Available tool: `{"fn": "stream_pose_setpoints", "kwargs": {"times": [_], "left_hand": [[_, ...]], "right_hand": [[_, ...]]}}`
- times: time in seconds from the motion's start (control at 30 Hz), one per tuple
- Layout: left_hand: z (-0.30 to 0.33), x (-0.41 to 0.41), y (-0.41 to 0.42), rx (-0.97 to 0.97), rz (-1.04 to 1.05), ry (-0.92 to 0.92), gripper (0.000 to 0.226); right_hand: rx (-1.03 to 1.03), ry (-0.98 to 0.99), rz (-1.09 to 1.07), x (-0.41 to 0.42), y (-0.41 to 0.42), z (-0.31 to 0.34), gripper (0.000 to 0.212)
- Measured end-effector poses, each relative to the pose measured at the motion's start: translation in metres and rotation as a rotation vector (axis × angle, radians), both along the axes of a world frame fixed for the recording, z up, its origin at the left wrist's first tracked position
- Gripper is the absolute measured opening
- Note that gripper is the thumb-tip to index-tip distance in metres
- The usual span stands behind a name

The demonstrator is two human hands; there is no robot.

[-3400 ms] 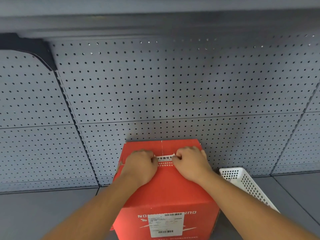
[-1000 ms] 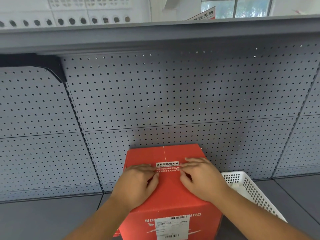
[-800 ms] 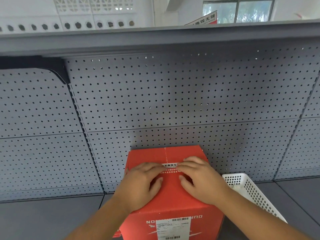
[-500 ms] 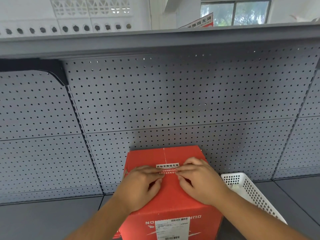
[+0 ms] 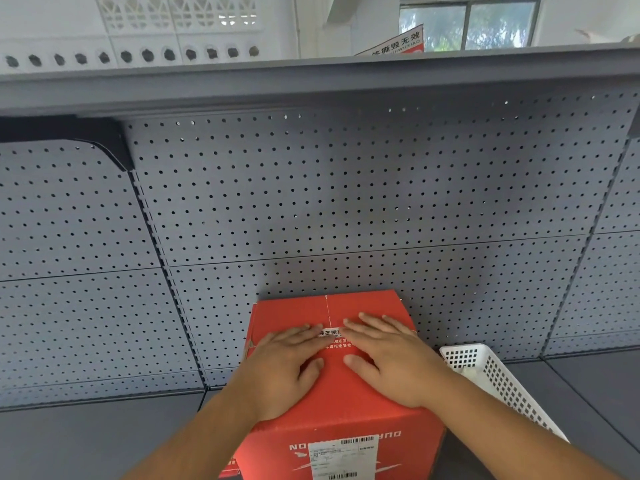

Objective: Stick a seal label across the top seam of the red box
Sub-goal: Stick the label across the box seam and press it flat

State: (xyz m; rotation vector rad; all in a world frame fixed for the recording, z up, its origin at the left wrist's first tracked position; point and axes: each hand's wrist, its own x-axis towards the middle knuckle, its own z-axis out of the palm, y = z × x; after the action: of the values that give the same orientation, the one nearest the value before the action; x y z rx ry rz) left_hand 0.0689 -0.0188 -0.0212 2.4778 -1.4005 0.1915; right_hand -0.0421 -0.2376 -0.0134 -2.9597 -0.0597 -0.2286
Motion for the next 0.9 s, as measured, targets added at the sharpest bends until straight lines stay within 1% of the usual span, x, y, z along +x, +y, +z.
{"fn": "stream_pose_setpoints", "kwargs": {"times": [0.03, 0.1, 0.3, 0.47, 0.7, 0.9], "left_hand": [[0.0, 0.001, 0.0, 0.001, 0.002, 0.001, 0.048], [-0.003, 0.002, 0.0, -0.013, 0.02, 0.001, 0.049], [-0.006, 0.002, -0.001, -0.058, 0.071, -0.015, 0.068], [-0.005, 0.002, -0.001, -0.059, 0.103, -0.019, 0.063], [0.001, 0.003, -0.001, -0.043, 0.1, 0.01, 0.05], [0.004, -0.001, -0.001, -0.027, 0.112, 0.018, 0.05]], "right_hand": [[-0.017, 0.047, 0.002, 0.002, 0.0, 0.0, 0.065], [-0.022, 0.075, -0.007, 0.004, 0.0, 0.0, 0.067], [-0.03, 0.004, -0.058, 0.003, 0.001, -0.006, 0.065], [0.022, -0.042, -0.095, 0.001, 0.003, -0.005, 0.059], [0.035, -0.032, -0.093, 0.002, 0.003, -0.002, 0.058], [0.056, -0.033, -0.081, 0.003, 0.002, -0.005, 0.059]]}}
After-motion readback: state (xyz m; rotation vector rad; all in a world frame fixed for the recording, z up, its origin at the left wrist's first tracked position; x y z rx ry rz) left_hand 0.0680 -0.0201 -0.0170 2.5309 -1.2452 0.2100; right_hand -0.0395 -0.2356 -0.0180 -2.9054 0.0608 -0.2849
